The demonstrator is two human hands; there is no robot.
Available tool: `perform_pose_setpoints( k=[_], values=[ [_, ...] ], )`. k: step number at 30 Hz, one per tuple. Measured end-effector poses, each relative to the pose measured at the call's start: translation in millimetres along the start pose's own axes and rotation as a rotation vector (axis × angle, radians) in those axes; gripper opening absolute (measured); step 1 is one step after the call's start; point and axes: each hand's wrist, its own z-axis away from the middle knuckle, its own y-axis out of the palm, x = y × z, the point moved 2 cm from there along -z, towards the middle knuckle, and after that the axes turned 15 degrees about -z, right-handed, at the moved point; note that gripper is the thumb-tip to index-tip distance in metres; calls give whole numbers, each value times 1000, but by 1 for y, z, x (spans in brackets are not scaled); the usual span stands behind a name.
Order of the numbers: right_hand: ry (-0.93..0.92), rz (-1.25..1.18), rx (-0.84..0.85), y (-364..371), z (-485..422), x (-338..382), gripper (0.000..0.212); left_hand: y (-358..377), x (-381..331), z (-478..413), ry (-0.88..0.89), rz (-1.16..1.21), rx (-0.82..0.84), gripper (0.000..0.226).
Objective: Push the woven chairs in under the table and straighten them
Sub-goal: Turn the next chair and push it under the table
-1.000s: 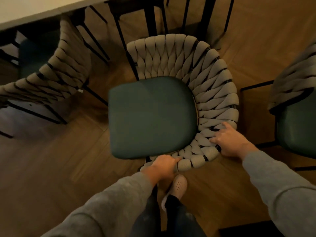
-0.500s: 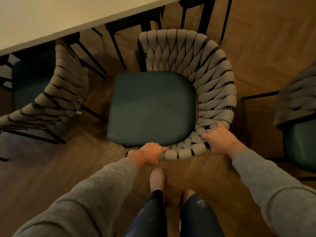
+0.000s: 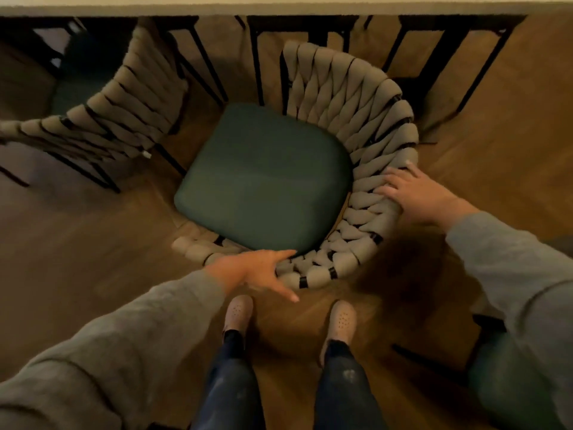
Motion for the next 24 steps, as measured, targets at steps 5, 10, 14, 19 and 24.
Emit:
perform_pose_setpoints(
  k=[5,10,14,19,24],
  values=[
    [-86,248,-38,-17,-28,-37,60,-18,-115,-45,-28,166,-334,100],
    [-165,263,-74,-13,-37,-40,39,-15,-151,-66,-224,2,-537,68],
    [-192,250,-97,-10,-27,-37,26,-5,-150,-63,-222,-26,-557,65],
    [-188,126,-107,8,6,-10,23,25,-138,-42,-185,-67,-538,62],
    [-122,41,-19,29,49,46,28,70,-119,-10,-165,-169,-502,64]
  ],
)
